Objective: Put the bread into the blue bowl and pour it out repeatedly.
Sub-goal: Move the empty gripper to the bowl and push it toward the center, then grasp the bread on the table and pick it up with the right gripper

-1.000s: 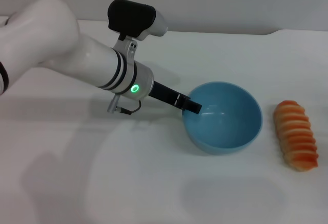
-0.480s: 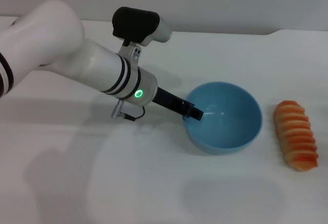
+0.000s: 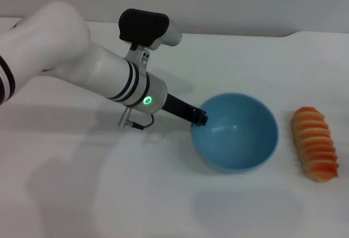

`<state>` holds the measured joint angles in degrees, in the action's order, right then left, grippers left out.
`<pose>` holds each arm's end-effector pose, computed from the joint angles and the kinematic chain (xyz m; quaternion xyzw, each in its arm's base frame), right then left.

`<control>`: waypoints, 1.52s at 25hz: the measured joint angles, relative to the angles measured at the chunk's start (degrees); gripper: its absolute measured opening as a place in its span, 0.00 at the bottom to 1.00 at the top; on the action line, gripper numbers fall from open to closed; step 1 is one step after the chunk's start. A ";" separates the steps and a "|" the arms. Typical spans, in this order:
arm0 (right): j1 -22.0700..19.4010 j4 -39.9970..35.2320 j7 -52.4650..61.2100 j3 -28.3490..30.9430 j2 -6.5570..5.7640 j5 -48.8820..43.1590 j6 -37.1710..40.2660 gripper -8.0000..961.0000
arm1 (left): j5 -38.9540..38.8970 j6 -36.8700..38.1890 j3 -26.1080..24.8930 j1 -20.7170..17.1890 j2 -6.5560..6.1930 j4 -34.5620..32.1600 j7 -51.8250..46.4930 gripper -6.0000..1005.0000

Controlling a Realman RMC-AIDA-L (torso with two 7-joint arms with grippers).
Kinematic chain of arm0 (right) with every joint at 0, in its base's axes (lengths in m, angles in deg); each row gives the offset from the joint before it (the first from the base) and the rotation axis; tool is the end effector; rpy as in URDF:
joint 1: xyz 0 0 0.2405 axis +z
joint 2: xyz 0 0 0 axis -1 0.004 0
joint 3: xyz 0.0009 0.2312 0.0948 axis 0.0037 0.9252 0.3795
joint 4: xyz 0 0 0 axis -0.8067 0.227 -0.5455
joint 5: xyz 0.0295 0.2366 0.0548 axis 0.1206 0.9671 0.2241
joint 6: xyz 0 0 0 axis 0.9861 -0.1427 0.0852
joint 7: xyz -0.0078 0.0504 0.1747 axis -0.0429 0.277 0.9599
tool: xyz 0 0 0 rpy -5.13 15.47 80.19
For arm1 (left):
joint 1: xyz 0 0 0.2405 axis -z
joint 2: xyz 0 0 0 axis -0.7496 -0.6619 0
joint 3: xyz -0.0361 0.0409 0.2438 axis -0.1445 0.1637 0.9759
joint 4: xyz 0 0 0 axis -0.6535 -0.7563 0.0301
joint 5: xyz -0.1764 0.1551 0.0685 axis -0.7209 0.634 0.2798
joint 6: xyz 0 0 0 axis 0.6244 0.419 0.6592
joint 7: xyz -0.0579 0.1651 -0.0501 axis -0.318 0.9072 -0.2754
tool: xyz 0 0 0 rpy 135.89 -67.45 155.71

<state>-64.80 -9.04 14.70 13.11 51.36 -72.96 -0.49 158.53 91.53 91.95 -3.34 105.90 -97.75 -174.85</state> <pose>0.4276 0.3547 -0.0015 -0.5878 0.3706 0.2464 0.6756 -0.1984 0.4136 -0.1685 -0.8835 -0.4443 0.0267 0.1459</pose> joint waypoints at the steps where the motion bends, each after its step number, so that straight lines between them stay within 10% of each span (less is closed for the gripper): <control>1: 0.00 0.00 0.00 0.00 0.01 0.00 0.01 0.75 | 0.00 -0.02 0.01 0.02 0.02 -0.03 -0.02 0.21; 7: -0.24 0.10 0.00 0.00 0.04 0.00 0.03 0.75 | 0.28 -0.02 -0.09 1.12 -0.23 -0.46 -0.21 0.01; 21: -0.31 -2.93 17.07 -3.37 -0.50 -9.73 -1.14 0.75 | 19.25 -5.19 -0.31 9.22 -0.45 -3.24 -7.68 0.01; 30: -0.63 -31.66 71.09 -8.77 -0.70 -50.22 -9.79 0.74 | 28.72 -6.08 -2.77 9.72 -0.60 -2.97 -13.44 0.01; 38: 3.38 -46.07 110.90 -8.60 -2.49 -86.46 1.00 0.74 | 31.67 -6.06 -6.63 9.59 -0.58 -2.95 -13.54 0.01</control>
<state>-61.41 -55.11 125.60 4.50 48.88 -159.41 0.51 190.21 85.47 85.32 6.24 105.33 -100.71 -188.39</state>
